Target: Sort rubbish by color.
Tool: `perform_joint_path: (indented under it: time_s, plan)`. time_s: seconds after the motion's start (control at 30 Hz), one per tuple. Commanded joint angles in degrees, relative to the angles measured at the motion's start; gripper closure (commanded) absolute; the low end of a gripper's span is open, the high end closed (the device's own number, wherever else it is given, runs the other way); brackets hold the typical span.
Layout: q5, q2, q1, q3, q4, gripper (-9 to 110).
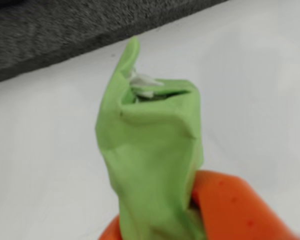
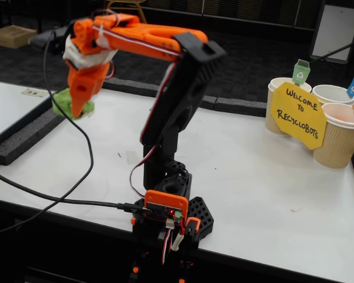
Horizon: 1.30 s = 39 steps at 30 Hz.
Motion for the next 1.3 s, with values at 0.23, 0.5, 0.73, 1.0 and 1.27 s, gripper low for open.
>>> perform_joint_path:
  time_s: [0.23,0.5,0.73,1.0,1.27]
  plan:
    - [-13.01,31.82,5.8,-2.2,13.54,101]
    - [-15.12,38.5,15.29,-1.23,18.54,101]
    - [-15.21,46.32,20.21,0.97,20.48,101]
    - [-17.49,55.37,28.48,0.97,22.15,101]
    - [-27.95,66.45,41.84,2.81,17.23,101]
